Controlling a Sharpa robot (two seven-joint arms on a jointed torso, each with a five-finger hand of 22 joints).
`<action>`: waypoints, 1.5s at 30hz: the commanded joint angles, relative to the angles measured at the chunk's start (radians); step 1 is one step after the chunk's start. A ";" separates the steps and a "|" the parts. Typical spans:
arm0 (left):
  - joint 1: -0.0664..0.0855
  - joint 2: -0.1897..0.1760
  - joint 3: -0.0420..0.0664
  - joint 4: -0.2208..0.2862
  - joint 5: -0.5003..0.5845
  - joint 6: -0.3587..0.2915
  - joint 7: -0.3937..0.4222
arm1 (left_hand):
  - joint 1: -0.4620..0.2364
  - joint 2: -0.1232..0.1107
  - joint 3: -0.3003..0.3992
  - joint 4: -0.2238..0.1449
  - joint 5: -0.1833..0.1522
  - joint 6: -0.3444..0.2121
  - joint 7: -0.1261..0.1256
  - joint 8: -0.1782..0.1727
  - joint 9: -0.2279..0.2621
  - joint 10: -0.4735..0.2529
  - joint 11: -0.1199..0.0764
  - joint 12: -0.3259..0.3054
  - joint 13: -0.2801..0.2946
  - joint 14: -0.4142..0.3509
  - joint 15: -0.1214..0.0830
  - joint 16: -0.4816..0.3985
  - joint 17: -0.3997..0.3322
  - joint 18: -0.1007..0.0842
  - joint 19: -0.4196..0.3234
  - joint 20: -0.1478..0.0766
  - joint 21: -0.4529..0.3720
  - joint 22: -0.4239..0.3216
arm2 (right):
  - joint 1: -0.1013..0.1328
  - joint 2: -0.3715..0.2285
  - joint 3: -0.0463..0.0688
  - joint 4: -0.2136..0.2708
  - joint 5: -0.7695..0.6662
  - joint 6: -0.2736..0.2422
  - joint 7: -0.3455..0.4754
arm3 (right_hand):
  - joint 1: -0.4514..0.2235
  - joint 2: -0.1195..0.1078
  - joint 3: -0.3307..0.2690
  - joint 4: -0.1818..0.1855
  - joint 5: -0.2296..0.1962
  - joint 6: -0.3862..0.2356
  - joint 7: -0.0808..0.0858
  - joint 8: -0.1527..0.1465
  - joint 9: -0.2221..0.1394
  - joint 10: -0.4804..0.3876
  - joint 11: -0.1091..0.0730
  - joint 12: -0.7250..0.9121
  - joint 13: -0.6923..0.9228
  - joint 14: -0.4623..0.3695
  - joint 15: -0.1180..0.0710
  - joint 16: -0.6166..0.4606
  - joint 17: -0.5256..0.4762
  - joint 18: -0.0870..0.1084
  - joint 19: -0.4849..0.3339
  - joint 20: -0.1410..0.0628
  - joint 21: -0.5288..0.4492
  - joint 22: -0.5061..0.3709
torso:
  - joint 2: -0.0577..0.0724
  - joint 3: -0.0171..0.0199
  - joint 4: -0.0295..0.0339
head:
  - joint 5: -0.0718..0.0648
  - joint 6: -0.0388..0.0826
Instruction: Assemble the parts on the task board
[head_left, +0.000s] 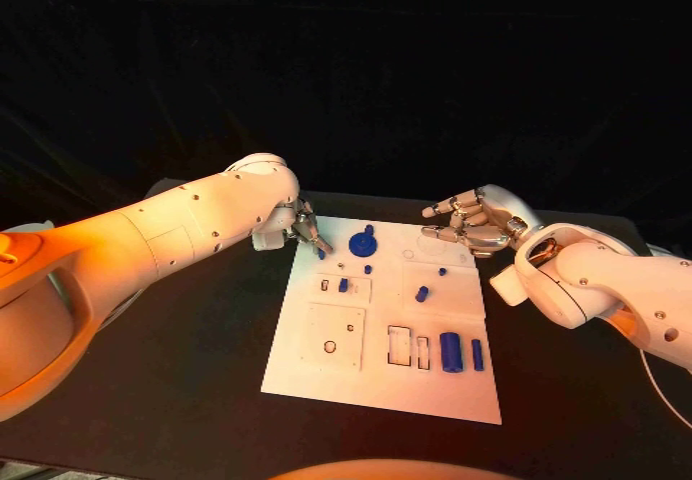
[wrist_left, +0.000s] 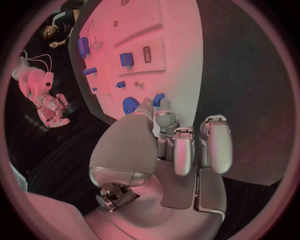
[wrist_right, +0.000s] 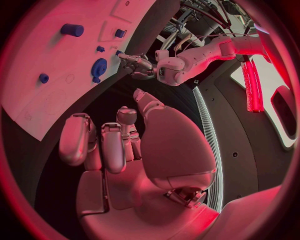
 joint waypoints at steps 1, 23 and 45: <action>-0.001 0.004 0.000 0.001 -0.004 0.017 -0.005 | 0.010 0.000 0.006 -0.002 0.003 0.004 -0.005 -0.005 -0.001 0.004 -0.004 0.001 -0.001 0.103 -0.007 0.003 0.263 0.002 0.045 -0.007 0.004 0.137 | -0.001 0.001 0.000 0.001 -0.010 0.009 0.003 | -0.006 0.002 -0.004 -0.001 0.007 -0.006 0.002 -0.001 0.000 -0.002 -0.001 -0.002 0.000 0.052 0.003 -0.002 0.054 0.014 0.000 -0.003 -0.006 -0.001 | -0.001 0.0002 0.0007 | 0.000 -0.001; -0.003 0.005 0.000 -0.006 0.035 0.007 0.010 | 0.052 -0.089 0.472 -0.113 0.194 -0.028 0.009 0.010 0.014 0.007 0.003 -0.030 -0.020 0.103 0.001 0.003 0.263 0.002 0.044 -0.003 -0.002 0.140 | -0.001 0.001 0.000 0.003 -0.010 0.015 0.000 | -0.004 0.003 -0.004 -0.002 0.008 -0.005 0.002 0.000 0.000 -0.001 -0.001 -0.001 -0.001 0.052 0.003 -0.002 0.054 0.014 0.001 -0.004 -0.007 -0.002 | -0.001 0.0000 0.0006 | 0.002 -0.001; -0.001 -0.133 -0.008 0.223 0.088 -0.154 0.065 | -0.058 -0.146 0.607 -0.195 0.305 -0.010 -0.002 0.052 0.045 0.035 -0.006 -0.010 0.002 0.103 -0.006 0.003 0.263 -0.002 0.051 -0.008 0.010 0.156 | -0.001 -0.001 -0.001 0.003 -0.008 0.024 -0.004 | -0.004 0.003 -0.005 -0.002 0.008 -0.005 0.002 0.000 0.001 0.000 -0.001 0.001 0.000 0.053 0.003 -0.002 0.054 0.014 0.002 -0.004 -0.006 -0.001 | -0.010 0.0054 0.0104 | 0.004 -0.001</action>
